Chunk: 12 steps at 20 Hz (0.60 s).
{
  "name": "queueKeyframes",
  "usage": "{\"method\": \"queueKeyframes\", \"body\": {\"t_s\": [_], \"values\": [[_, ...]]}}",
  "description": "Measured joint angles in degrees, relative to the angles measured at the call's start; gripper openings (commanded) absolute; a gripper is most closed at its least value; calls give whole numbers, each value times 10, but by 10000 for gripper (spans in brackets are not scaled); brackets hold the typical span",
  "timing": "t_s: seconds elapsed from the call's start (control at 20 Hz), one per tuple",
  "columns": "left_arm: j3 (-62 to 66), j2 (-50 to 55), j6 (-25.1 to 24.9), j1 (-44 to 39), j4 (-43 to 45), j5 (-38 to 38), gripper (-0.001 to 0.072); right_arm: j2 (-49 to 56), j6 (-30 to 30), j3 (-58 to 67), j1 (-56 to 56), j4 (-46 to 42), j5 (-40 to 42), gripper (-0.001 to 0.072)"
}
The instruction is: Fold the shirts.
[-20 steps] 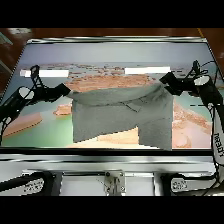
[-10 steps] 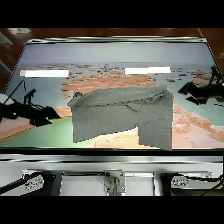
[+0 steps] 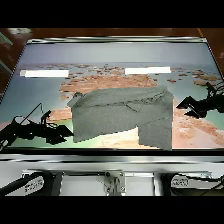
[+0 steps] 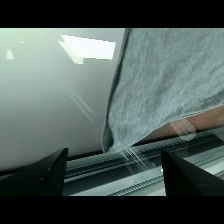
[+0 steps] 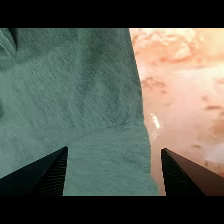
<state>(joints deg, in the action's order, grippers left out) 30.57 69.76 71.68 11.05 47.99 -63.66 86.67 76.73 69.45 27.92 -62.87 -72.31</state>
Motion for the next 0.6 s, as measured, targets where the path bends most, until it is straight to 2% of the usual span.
{"method": "queueKeyframes", "body": {"t_s": [0.2, 0.25, 0.3, 0.35, 0.4, 0.45, 0.6], "values": [[-10, 31, -3, -38, -43, 30, 701, 0, 3, -2, -14, 0, 23, 688], [-10, 38, -3, -47, -60, 39, 668, 0, 6, -2, -16, 1, 29, 688], [-10, 45, -3, -55, -78, 51, 382, 0, 7, -2, -17, 1, 33, 688], [-12, 52, -4, -64, -92, 76, 146, 2, 11, -3, -18, 0, 40, 688], [-14, 58, -5, -68, -98, 93, 113, 4, 12, -3, -18, -2, 43, 688], [-14, 60, -7, -71, -110, 102, 33, 8, 16, -3, -19, -3, 43, 688], [-14, 61, -22, -78, -143, 95, 33, 31, 18, -3, -20, -3, 45, 688]]}}
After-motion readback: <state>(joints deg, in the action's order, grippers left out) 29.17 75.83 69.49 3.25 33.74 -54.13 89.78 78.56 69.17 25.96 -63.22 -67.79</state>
